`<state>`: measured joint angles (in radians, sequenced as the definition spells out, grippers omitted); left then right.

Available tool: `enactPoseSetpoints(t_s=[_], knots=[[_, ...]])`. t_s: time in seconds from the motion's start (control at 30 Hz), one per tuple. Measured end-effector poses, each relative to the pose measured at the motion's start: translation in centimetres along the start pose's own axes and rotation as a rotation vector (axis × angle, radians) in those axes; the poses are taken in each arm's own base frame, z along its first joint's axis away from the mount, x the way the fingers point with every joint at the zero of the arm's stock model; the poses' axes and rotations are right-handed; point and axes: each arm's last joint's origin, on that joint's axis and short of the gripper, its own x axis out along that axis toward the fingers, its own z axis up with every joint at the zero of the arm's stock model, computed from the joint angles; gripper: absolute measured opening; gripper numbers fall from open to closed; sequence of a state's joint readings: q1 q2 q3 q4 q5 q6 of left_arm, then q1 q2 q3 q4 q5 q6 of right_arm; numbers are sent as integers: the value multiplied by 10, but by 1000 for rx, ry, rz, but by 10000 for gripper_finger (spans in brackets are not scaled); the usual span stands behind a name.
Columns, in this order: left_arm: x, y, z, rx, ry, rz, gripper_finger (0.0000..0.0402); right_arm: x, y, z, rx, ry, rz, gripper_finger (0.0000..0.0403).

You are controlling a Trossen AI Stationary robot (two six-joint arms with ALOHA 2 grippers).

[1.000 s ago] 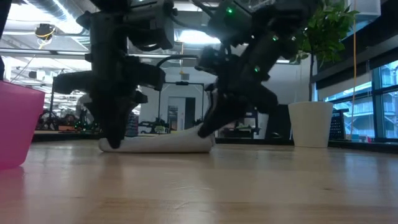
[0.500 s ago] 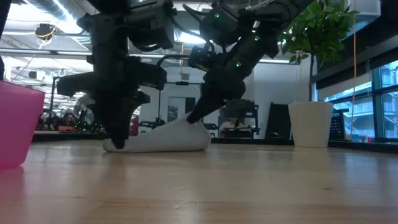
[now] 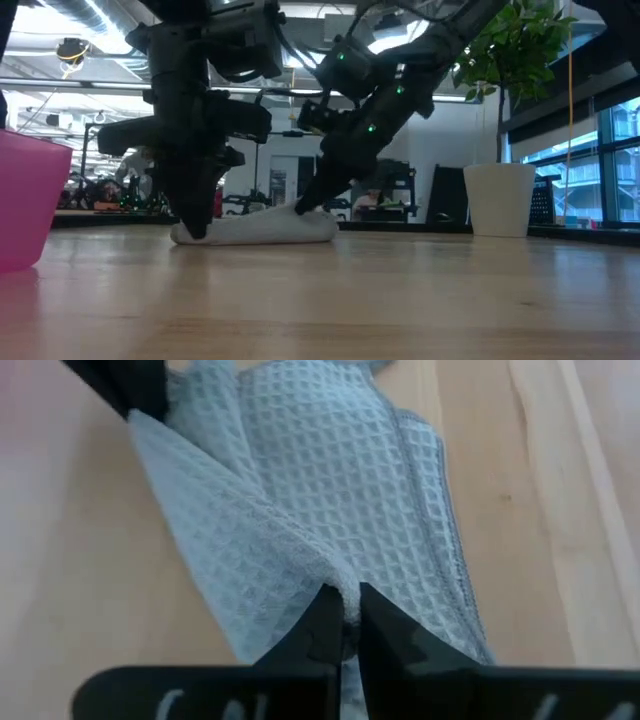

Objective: Roll microfiber towels into tight, uniform cylinder then place into a basket
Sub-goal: Roll the gray towel

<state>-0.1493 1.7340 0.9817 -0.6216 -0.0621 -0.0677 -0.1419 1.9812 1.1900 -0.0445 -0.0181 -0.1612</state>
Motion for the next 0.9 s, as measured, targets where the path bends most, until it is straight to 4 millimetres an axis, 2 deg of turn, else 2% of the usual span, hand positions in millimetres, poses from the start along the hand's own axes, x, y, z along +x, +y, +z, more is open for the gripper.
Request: enactPoseSetpoints(t_s=[0.27,0.9], knots=[[0,1,0,-2,-1,4,0,9,-12,-6,25,-1,-17,16],[0,3,0,-20,0,-9,0,31,-12,-20,58,23,7,16]])
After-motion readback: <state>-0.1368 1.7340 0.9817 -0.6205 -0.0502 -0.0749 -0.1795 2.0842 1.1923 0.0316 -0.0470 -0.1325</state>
